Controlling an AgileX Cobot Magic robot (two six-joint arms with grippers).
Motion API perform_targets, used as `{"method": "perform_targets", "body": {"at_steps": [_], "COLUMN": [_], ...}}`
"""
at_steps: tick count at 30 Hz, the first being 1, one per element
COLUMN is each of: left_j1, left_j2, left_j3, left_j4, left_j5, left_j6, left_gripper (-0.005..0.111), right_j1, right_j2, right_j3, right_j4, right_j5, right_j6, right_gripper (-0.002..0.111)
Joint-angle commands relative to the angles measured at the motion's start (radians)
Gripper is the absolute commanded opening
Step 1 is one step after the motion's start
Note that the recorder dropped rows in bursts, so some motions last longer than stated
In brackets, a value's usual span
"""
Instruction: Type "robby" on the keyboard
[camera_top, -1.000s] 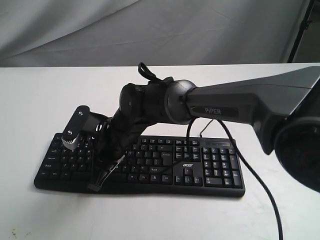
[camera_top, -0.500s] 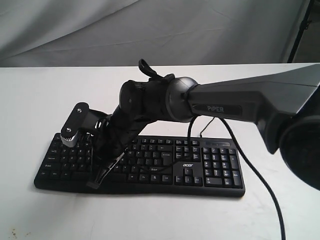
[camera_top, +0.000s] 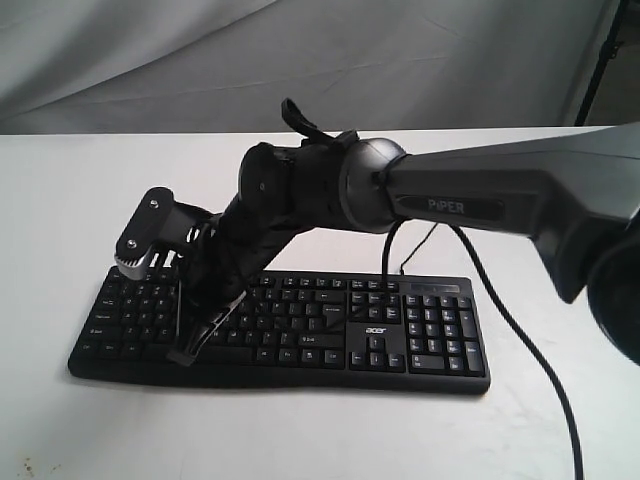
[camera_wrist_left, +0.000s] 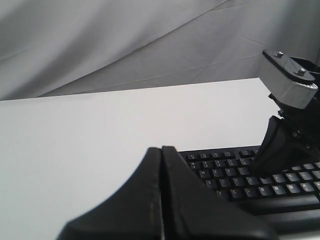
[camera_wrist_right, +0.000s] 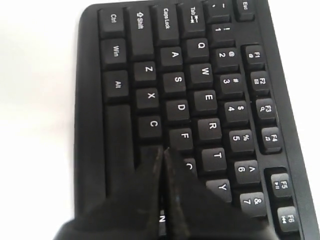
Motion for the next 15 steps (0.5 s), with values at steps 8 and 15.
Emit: {"method": "perform_targets", "body": {"at_steps": [8,15], "left_j1": [-0.006,-0.006], "left_j2": [-0.003,-0.003], "left_j3": [0.004,0.004], "left_j4": [0.005,0.005], "left_j5": [-0.005,-0.005], "left_j6": [-0.003,-0.003], "left_gripper": [0.0,0.0], "right_j1": [0.002,0.002], "right_j2": [0.017,0.044], "right_j3": [-0.002,-0.002], "right_j4": [-0.006,-0.001], "right_j5": [0.009,0.009], "right_j6": [0.008,0.01], "right_gripper": [0.0,0.0]}}
